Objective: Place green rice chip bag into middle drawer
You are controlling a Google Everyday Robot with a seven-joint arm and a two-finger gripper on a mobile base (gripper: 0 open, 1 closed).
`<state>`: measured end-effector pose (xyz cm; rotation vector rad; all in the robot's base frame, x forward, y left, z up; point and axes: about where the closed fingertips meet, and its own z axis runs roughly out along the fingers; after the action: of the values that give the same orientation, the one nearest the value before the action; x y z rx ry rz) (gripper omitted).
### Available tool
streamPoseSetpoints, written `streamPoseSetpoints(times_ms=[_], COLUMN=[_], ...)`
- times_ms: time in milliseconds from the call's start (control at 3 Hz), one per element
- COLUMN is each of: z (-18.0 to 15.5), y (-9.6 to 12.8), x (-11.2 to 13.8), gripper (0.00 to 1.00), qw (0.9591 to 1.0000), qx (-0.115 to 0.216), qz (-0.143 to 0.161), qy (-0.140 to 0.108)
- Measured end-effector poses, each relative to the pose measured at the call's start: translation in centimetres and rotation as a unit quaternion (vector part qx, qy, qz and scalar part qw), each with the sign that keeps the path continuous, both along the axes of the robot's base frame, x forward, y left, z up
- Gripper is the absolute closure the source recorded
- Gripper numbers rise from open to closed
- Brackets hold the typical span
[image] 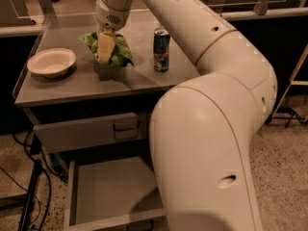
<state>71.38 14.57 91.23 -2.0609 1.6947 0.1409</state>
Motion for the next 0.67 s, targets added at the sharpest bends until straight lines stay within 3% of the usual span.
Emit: streamPoseSetpoints(times_ms=[333,667], z=[0.1,0.5], y=[-0.1,-0.3], x=[-1.7,-5.0], gripper=[1.00,1.00], qw=[0.9999,0.9996], qx=[0.008,0.023], qz=[0.005,0.004], qy=[0.008,0.015])
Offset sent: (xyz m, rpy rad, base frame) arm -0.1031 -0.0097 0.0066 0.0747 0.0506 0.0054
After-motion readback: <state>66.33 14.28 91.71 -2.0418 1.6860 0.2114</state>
